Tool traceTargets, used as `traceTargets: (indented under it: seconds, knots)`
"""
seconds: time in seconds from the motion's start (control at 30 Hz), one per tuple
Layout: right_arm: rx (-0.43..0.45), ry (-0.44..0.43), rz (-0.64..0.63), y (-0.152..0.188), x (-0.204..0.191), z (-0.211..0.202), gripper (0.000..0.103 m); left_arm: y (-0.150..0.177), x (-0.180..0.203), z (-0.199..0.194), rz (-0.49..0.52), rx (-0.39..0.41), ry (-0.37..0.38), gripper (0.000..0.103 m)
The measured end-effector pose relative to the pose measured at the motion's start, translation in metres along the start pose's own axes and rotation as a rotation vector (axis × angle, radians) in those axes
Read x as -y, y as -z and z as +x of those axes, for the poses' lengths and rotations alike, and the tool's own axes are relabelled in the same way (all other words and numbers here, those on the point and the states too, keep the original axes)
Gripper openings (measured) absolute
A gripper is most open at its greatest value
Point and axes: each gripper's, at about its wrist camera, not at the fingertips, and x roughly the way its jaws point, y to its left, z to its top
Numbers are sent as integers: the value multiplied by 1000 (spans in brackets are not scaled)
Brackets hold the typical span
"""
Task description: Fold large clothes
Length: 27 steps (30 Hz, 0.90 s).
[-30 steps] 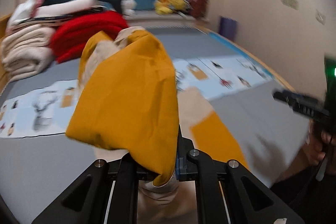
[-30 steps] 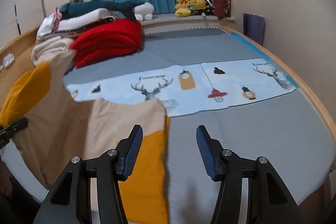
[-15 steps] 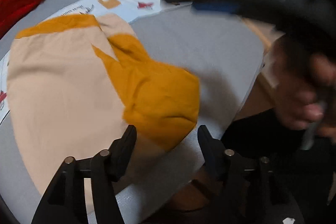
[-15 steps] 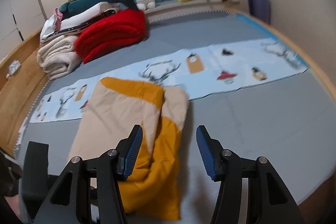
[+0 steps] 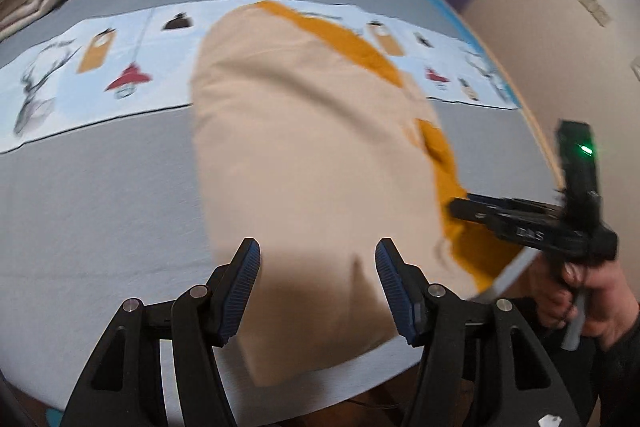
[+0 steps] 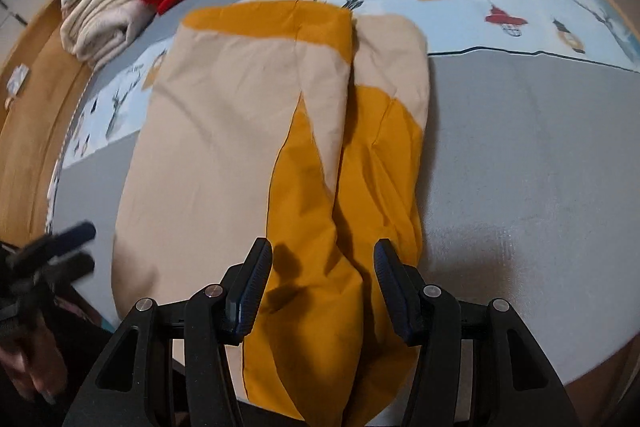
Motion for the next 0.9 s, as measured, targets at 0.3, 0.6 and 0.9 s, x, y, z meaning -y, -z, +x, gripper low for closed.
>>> traceTargets:
  seconds: [0.3,0.6,0.9]
  knots:
    - [208,-88,-23,19,9,-62,4,2,-20,8,-64,-28,-35,57]
    - [-23,100,27,24,33,-8,4,26,-16,57,49,-291,-71,60]
    - [-142,151,-76,26,29,26,5,37,-16,67,137,-339,-95,64]
